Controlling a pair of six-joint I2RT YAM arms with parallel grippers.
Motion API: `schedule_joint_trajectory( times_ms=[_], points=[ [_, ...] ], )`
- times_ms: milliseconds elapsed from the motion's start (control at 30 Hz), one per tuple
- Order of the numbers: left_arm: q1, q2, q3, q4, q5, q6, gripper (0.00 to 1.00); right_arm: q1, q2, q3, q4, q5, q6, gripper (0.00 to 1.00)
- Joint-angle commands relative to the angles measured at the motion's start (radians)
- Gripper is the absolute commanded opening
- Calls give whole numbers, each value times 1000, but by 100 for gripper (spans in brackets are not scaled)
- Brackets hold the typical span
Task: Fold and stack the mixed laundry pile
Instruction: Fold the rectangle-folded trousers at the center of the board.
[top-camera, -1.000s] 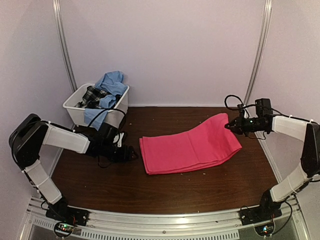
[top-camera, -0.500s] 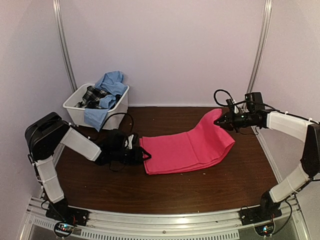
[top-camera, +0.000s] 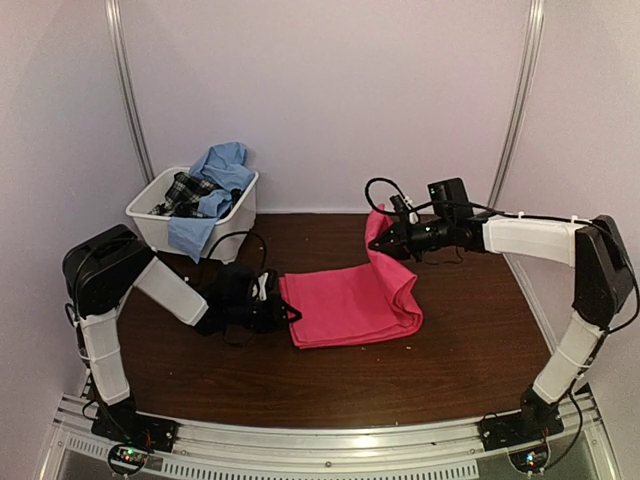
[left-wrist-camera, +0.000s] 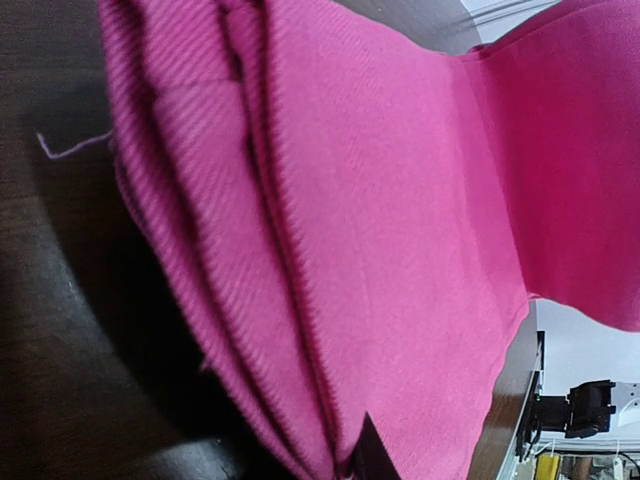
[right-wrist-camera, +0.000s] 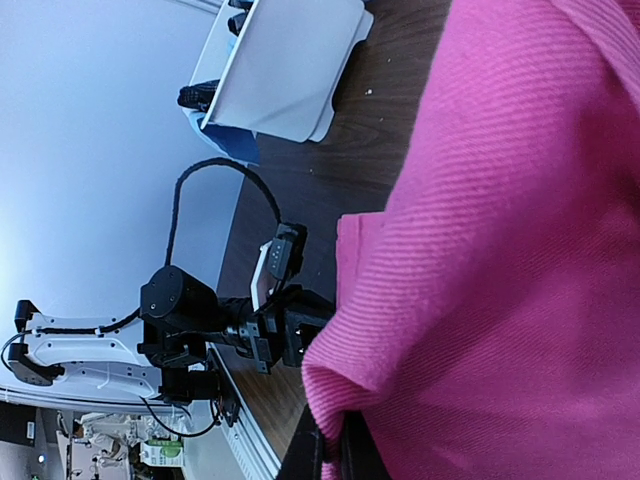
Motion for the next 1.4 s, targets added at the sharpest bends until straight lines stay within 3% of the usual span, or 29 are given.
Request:
schedule_joint_trajectory(
  times_ms=[0, 533, 933, 1033, 1167, 1233, 1367],
  points=[
    [-16, 35, 8, 16, 12, -4, 9, 94, 86, 94, 108, 15, 64, 0],
    [-19, 73, -1, 39, 22, -18, 5, 331, 427, 272, 281, 20, 180, 0],
    [-18, 71, -16, 34, 20, -25, 7, 346, 526, 294, 341, 17, 223, 0],
    [-11, 41, -45, 29, 14, -30, 16, 347, 534, 289, 369, 18, 245, 0],
    [6, -63, -106, -28, -30, -18, 40, 346, 542, 281, 410, 27, 275, 8],
    [20, -127, -123, -106, -65, 12, 48, 345, 540, 273, 460, 21, 305, 25],
    [38, -247, -142, -240, -121, 67, 56, 341, 495, 268, 542, -3, 337, 44]
  ],
)
